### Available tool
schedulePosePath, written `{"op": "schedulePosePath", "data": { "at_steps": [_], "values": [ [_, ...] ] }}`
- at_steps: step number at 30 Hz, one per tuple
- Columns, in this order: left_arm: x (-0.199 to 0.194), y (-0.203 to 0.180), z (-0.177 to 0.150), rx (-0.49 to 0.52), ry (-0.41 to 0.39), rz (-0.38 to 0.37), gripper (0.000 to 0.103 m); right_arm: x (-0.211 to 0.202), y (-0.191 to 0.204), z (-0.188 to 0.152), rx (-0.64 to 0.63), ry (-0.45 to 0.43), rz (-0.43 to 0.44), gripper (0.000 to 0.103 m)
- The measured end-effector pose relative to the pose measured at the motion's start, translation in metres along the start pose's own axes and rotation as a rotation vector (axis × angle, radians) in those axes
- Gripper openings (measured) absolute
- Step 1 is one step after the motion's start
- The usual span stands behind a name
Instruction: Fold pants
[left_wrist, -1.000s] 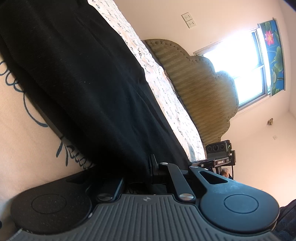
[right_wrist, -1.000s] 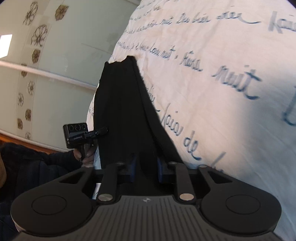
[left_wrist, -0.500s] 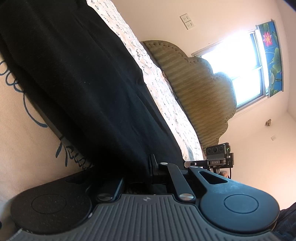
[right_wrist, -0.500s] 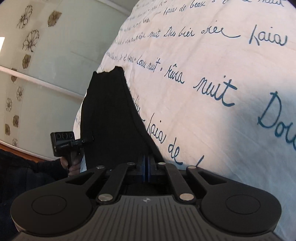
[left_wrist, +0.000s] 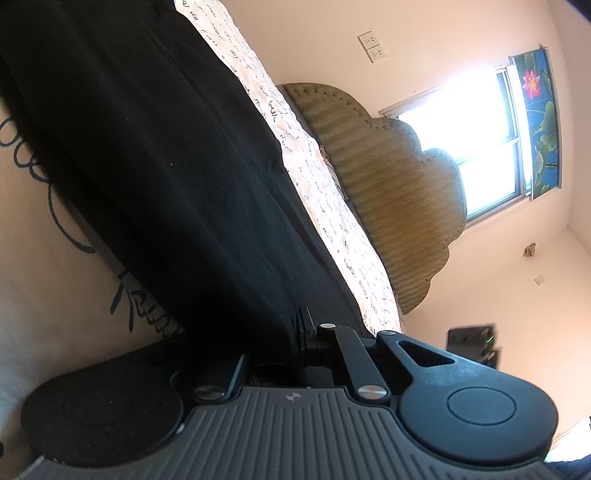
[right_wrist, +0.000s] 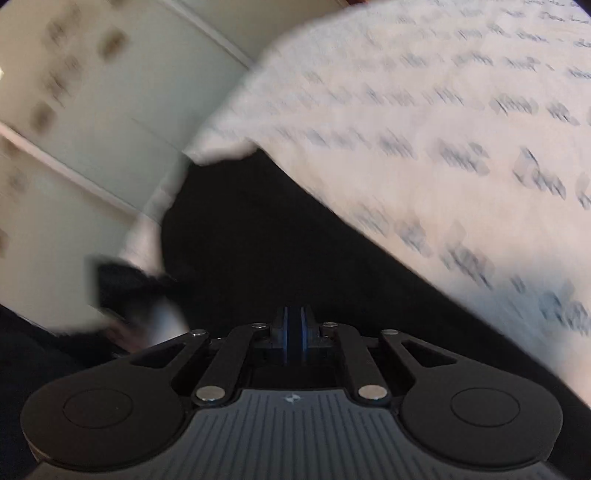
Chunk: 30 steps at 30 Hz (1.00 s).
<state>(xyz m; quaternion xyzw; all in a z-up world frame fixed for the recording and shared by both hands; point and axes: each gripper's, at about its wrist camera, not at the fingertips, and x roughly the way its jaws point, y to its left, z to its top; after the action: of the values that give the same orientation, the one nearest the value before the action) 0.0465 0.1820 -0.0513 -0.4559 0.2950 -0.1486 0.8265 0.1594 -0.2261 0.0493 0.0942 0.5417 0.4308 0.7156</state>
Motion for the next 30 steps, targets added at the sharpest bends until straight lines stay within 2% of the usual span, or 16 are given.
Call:
{"op": "schedulePosePath", "data": {
  "at_steps": [1, 2, 3, 5, 6, 7, 9, 10, 12, 13, 14, 17, 21, 23, 25, 30],
  "values": [
    [0.000, 0.000, 0.000, 0.001, 0.000, -0.002, 0.018, 0.003, -0.013, -0.008, 0.033, -0.016, -0.032, 0.000],
    [0.000, 0.000, 0.000, 0.001, -0.001, -0.004, 0.018, -0.007, -0.032, -0.013, 0.134, -0.086, 0.011, 0.000],
    [-0.001, 0.000, 0.000, 0.001, -0.001, -0.006, 0.018, -0.021, -0.047, -0.017, 0.225, -0.172, -0.027, 0.000],
    [-0.001, 0.001, -0.001, 0.000, -0.002, -0.010, 0.019, -0.061, -0.057, -0.029, 0.357, -0.398, -0.262, 0.008],
    [-0.001, 0.001, -0.001, -0.001, -0.003, -0.013, 0.019, -0.076, -0.057, -0.038, 0.407, -0.480, -0.352, 0.008],
    [-0.002, 0.002, -0.001, -0.001, -0.004, -0.016, 0.019, -0.089, -0.054, -0.050, 0.464, -0.549, -0.383, 0.008],
    [-0.002, 0.001, -0.002, 0.001, -0.005, -0.016, 0.020, -0.103, -0.045, -0.075, 0.539, -0.624, -0.340, 0.008],
    [-0.002, 0.001, -0.001, 0.003, -0.005, -0.015, 0.020, -0.107, -0.037, -0.089, 0.566, -0.647, -0.313, 0.013],
    [-0.002, 0.000, -0.002, 0.007, -0.006, -0.012, 0.020, -0.108, -0.022, -0.115, 0.577, -0.673, -0.272, 0.034],
    [-0.002, -0.001, -0.002, 0.010, -0.007, -0.009, 0.020, -0.105, -0.014, -0.128, 0.581, -0.680, -0.263, 0.060],
    [-0.003, -0.002, -0.002, 0.014, -0.008, -0.006, 0.020, -0.101, -0.007, -0.139, 0.581, -0.677, -0.271, 0.078],
    [-0.003, -0.005, -0.003, 0.029, -0.009, 0.007, 0.020, -0.089, -0.001, -0.169, 0.570, -0.655, -0.430, 0.078],
    [-0.004, -0.024, -0.001, 0.069, 0.010, 0.089, 0.020, -0.108, 0.006, -0.205, 0.733, -0.845, -0.419, 0.080],
    [-0.009, -0.039, -0.001, 0.101, 0.018, 0.116, 0.035, -0.115, 0.017, -0.214, 0.728, -0.906, -0.423, 0.080],
    [-0.018, -0.057, 0.001, 0.152, 0.001, 0.138, 0.065, -0.118, 0.026, -0.218, 0.725, -0.920, -0.457, 0.081],
    [-0.036, -0.101, 0.015, 0.267, 0.006, 0.147, 0.068, -0.115, 0.038, -0.227, 0.741, -0.926, -0.397, 0.081]
  ]
}}
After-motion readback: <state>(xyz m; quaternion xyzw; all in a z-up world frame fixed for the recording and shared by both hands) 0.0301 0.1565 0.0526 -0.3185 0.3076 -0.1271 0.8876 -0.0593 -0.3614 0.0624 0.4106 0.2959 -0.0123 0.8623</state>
